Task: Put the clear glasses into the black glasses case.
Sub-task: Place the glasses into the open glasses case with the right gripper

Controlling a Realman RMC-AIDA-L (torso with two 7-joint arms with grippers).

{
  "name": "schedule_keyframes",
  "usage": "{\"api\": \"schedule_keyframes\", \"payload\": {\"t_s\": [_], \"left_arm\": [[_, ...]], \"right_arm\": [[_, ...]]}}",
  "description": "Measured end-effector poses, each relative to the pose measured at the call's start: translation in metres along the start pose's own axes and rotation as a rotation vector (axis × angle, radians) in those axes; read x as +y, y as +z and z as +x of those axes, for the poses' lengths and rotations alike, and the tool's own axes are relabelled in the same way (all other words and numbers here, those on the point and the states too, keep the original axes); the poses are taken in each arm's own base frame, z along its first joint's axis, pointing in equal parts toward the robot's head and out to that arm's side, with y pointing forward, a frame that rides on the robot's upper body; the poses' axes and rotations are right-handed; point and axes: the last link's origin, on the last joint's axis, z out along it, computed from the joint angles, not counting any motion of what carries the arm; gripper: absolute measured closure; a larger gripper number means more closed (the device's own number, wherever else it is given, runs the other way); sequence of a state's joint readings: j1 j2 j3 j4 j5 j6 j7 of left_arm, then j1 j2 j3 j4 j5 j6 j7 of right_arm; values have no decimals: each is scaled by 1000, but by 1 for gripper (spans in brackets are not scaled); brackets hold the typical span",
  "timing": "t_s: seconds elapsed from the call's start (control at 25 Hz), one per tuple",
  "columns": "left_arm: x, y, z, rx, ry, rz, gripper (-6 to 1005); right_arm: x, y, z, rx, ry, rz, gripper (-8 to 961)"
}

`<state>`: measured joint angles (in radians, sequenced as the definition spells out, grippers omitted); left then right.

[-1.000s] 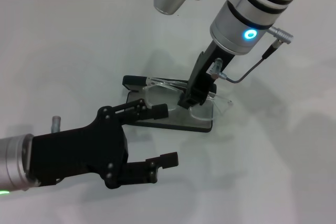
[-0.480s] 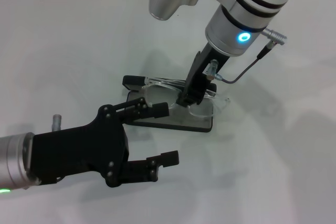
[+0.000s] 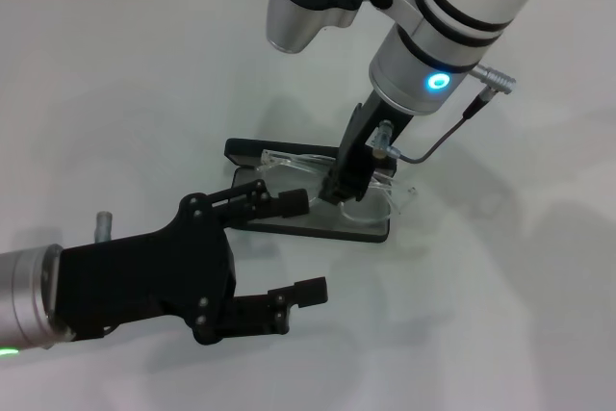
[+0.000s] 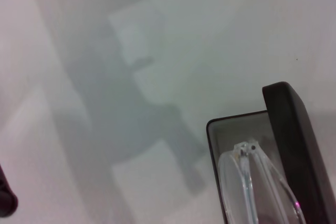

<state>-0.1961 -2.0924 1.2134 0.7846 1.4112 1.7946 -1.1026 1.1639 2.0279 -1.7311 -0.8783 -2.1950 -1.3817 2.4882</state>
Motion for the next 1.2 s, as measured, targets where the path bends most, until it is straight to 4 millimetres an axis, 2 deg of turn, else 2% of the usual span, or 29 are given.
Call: {"api": "schedule_keyframes", "payload": {"t_s": [0.68, 1.2], "left_arm": [[0, 0, 0, 0, -1, 1, 196], [0, -1, 0, 1, 0, 4, 196]], "right_arm": [[-4, 6, 2, -1, 6, 20, 857], [-1, 1, -1, 52, -58, 46, 856]]}}
